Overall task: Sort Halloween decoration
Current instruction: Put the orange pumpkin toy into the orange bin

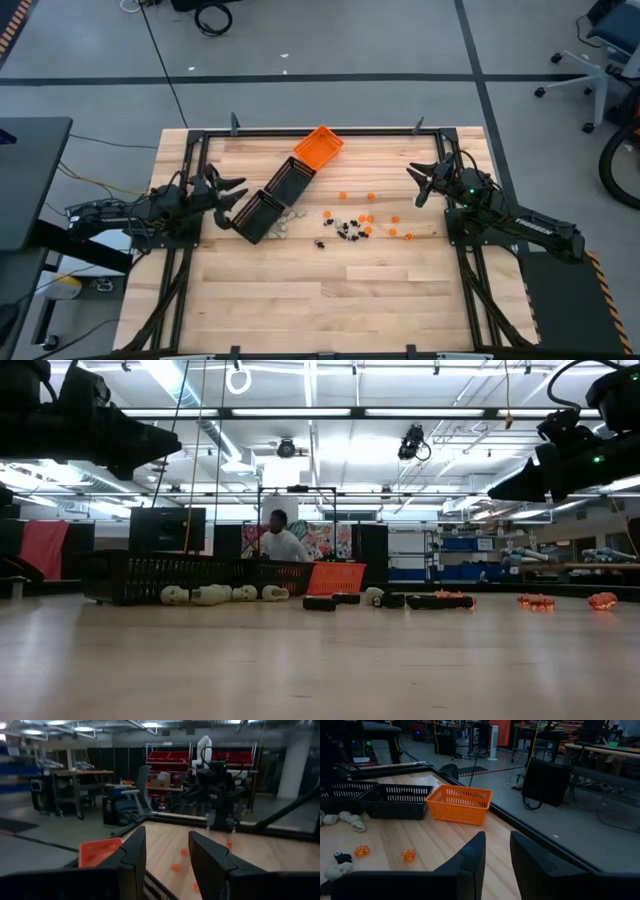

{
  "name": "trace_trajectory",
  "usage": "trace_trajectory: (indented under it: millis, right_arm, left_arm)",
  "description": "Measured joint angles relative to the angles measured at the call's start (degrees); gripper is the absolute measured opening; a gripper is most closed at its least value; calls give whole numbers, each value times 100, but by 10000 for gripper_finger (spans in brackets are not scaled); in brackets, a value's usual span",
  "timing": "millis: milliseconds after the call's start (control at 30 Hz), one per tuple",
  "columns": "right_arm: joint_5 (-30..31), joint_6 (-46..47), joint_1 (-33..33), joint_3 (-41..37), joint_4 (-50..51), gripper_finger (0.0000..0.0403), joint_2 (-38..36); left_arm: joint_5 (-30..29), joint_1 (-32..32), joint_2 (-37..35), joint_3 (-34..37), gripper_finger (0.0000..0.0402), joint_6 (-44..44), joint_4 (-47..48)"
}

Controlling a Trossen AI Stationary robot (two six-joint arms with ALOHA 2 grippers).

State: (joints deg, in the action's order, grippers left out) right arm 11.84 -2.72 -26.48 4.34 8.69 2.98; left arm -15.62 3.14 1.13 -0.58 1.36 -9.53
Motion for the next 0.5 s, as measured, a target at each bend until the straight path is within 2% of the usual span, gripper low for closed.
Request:
trace_trajectory:
  millis: [300,400,500]
  right_arm:
    - [0,-21,-2,0,-5,94,0]
    - [0,-201,0,0,-61,94,0]
    - [-4,-1,-1,0,-132,94,2]
  left_arm:
    - [-1,1,-2,-2,125,-962,-1373]
    - [0,2,-2,-4,125,-1159,-1566]
    - [0,2,0,-4,125,-1173,-1638]
